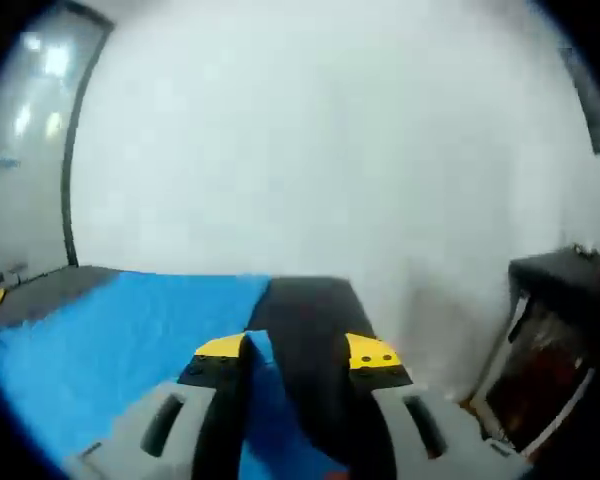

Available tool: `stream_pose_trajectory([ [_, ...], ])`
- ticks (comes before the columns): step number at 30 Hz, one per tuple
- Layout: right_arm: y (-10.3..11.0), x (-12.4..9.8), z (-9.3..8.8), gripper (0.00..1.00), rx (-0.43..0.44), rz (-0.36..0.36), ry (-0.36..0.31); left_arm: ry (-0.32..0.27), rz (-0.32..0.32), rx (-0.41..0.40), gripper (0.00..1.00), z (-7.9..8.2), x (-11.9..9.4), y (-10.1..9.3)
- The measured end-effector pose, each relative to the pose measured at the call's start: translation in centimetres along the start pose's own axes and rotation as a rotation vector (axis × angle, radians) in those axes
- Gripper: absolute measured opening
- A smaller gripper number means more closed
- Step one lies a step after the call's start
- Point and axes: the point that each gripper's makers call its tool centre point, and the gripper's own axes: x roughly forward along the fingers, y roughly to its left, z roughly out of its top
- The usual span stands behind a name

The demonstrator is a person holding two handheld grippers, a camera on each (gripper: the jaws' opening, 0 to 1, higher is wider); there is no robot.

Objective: Spread out the cloth and fold it

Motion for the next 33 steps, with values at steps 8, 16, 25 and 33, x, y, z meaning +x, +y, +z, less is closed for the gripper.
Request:
stream_pose_trajectory([
  [8, -4.3, 1.6, -2.6, 0.28, 0.322, -0.155, -0.09, -0.013, -0.006, 0.0, 0.17, 0.3, -0.3, -0.2],
  [16, -3.7, -3.8, -5.7, 0.32, 0.043, -0.36, -0.025, -0.017, -0.021, 0.009, 0.17, 0.3, -0.3, -0.5],
  [25, -2.9, -2.2, -9.6, 0.01, 0.16, -0.291, 0.045, -0.021, -0.034, 0.007, 0.17, 0.4, -0.4, -0.8],
  [33, -2.1, -9.3, -2.0, 0.01, -0.446, -0.419, 0.05, -0.026, -0.035, 0.006, 0.17, 0.5, -0.3, -0.9],
])
